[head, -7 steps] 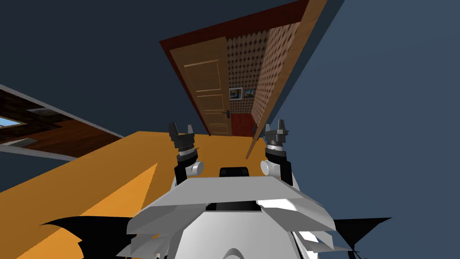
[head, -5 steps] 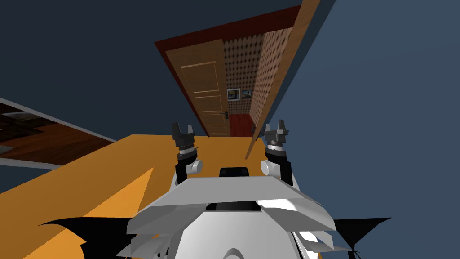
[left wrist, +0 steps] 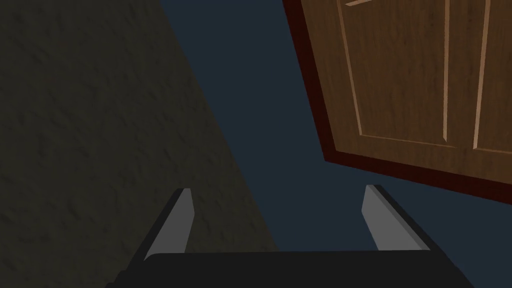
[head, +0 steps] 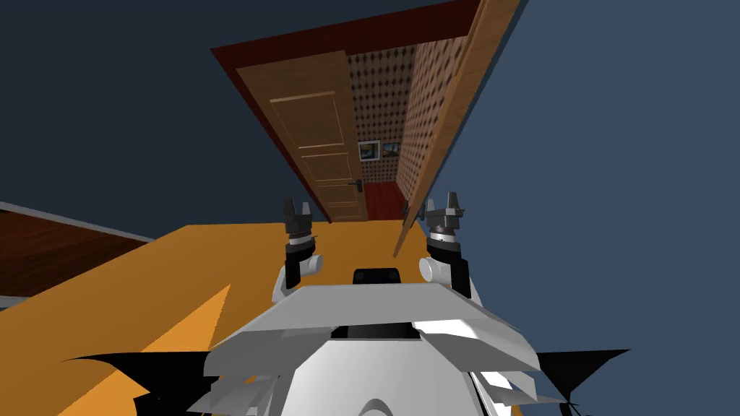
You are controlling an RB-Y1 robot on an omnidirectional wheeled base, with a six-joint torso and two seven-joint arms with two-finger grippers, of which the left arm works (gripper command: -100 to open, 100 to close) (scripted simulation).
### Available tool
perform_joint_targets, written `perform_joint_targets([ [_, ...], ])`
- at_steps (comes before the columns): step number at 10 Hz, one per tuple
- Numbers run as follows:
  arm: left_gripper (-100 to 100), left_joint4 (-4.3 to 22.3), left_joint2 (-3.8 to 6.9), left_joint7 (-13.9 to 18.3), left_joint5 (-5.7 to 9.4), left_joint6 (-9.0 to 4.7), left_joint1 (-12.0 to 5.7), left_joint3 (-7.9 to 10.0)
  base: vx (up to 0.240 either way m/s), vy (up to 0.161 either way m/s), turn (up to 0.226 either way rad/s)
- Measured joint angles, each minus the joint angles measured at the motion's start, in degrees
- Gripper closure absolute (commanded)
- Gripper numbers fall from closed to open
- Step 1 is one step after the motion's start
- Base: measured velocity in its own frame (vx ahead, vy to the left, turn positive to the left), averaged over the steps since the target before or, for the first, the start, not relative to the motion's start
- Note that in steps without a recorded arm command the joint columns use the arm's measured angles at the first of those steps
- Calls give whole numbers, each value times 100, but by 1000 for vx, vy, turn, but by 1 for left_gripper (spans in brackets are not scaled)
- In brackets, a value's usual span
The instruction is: Pull the door open
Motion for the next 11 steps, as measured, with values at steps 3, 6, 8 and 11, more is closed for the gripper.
perform_joint_targets([
  [3, -100, 348, 40, 230, -323, 54, -252, 355, 79, 21, -131],
  [6, -100, 688, 60, 494, -690, 97, -459, 739, 88, 33, -165],
  [8, -100, 954, 64, 667, -963, 161, -663, 1011, 102, 43, -196],
  [11, -100, 1396, 111, 991, -1359, 204, -950, 1488, 89, 36, -193],
])
